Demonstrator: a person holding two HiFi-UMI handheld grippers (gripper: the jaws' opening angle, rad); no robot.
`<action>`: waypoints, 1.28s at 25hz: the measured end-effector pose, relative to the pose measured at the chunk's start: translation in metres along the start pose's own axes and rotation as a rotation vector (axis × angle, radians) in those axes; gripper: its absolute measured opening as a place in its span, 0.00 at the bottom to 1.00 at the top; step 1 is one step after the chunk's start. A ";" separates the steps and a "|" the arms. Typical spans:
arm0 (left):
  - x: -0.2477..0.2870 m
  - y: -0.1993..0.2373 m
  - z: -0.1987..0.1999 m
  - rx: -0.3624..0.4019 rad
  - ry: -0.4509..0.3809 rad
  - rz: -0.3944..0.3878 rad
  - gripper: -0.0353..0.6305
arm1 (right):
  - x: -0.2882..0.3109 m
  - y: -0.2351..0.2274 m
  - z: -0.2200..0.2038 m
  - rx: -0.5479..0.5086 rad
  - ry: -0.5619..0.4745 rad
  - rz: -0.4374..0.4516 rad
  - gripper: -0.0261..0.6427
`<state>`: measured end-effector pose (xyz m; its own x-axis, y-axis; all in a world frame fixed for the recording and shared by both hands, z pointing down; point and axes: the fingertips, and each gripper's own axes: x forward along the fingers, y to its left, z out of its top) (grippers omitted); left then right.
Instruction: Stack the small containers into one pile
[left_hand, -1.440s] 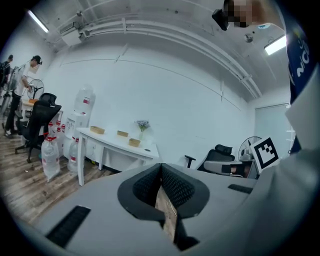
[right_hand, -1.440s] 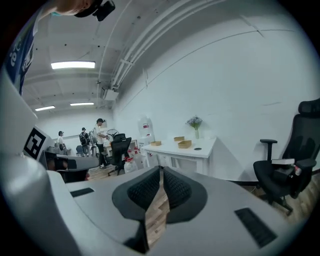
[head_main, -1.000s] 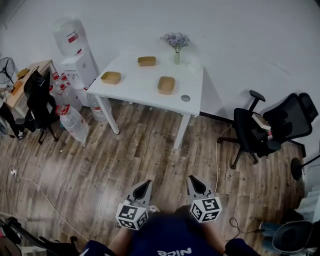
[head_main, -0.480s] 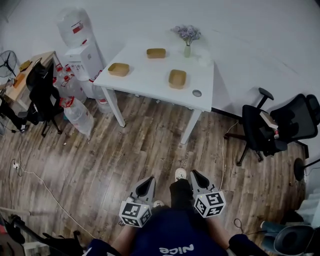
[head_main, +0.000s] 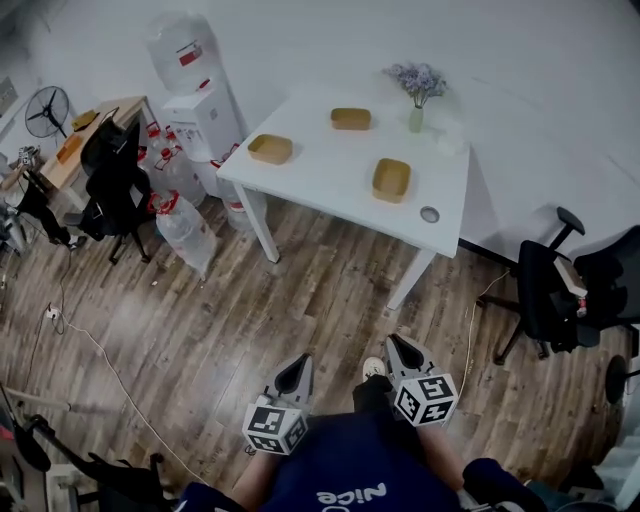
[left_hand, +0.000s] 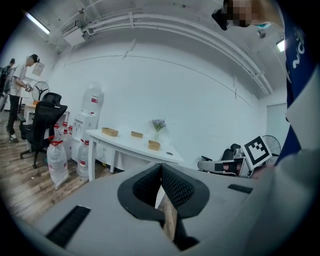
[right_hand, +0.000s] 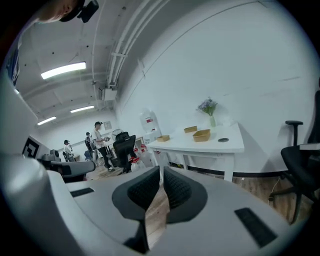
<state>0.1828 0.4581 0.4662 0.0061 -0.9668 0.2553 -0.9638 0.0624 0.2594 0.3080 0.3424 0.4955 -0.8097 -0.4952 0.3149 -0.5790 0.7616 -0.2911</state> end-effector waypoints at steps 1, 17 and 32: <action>0.010 0.000 0.005 0.005 -0.005 0.007 0.08 | 0.008 -0.008 0.006 0.014 0.000 0.009 0.12; 0.174 -0.014 0.052 -0.028 -0.063 0.148 0.08 | 0.102 -0.146 0.096 -0.037 0.014 0.119 0.12; 0.268 -0.044 0.055 0.025 0.029 0.060 0.08 | 0.117 -0.194 0.100 0.167 0.004 0.243 0.12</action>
<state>0.2117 0.1828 0.4720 -0.0444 -0.9539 0.2968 -0.9689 0.1135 0.2200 0.3156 0.0951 0.4984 -0.9265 -0.3046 0.2211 -0.3759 0.7785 -0.5027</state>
